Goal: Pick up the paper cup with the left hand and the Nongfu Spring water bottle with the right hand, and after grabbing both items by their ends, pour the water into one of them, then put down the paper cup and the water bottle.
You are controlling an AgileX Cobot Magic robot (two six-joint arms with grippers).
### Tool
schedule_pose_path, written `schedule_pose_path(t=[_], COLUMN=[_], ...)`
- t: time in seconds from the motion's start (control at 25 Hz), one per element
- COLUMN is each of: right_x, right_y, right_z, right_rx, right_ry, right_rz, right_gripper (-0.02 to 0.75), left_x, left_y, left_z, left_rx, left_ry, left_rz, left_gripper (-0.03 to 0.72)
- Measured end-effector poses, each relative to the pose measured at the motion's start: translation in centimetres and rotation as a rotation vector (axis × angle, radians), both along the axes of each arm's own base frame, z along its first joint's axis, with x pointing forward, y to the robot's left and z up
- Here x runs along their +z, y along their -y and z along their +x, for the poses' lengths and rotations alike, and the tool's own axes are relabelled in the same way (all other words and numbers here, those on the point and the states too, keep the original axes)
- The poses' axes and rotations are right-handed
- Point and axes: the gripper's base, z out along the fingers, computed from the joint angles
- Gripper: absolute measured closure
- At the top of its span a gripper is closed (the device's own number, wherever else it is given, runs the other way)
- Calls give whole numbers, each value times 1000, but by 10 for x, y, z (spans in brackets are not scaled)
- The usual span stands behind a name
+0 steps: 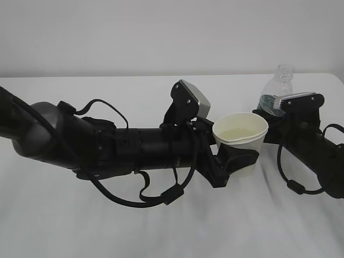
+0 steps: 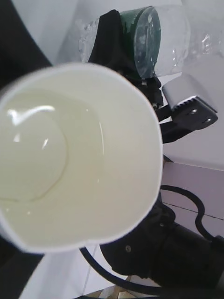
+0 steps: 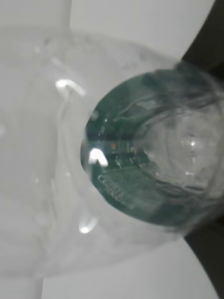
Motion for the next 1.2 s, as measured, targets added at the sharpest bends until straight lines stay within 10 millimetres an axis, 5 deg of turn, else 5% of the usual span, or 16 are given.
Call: schedule_pose_path(t=[1.2], right_x=[0], right_y=[-1], right_z=[0], right_rx=[10], right_ry=[0], right_rz=[-2], right_gripper=[237], left_x=[0], left_y=[0], left_z=[0], left_rx=[1], left_ry=[-1], left_rz=[-1], left_gripper=[214])
